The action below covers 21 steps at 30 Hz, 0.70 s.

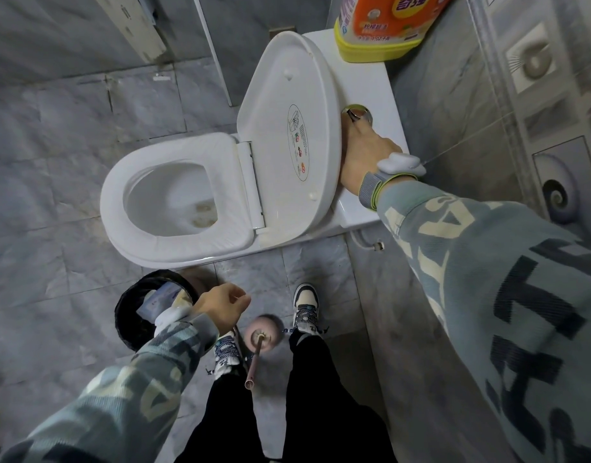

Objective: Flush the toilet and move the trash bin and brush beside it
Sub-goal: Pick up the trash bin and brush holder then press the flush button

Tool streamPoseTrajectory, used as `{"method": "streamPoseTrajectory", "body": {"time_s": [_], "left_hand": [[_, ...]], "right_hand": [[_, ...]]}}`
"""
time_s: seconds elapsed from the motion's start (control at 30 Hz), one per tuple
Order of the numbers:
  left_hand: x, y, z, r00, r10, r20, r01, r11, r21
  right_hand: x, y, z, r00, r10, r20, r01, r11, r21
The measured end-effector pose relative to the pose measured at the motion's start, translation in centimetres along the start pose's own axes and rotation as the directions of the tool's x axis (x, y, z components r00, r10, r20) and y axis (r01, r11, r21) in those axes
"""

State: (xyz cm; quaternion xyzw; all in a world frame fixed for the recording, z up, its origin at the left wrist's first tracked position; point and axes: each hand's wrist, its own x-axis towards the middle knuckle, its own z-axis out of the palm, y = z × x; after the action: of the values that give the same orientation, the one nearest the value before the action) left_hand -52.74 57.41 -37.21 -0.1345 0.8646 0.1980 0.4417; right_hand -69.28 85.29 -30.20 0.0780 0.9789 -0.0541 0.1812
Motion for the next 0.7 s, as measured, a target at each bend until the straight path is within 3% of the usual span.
{"method": "streamPoseTrajectory", "body": {"time_s": [0.7], "left_hand": [[-0.57, 0.64, -0.35, 1.000, -0.016, -0.006, 0.016, 1.000, -0.008]], "right_hand": [[0.05, 0.09, 0.22, 1.000, 0.028, 0.005, -0.028, 1.000, 0.008]]}}
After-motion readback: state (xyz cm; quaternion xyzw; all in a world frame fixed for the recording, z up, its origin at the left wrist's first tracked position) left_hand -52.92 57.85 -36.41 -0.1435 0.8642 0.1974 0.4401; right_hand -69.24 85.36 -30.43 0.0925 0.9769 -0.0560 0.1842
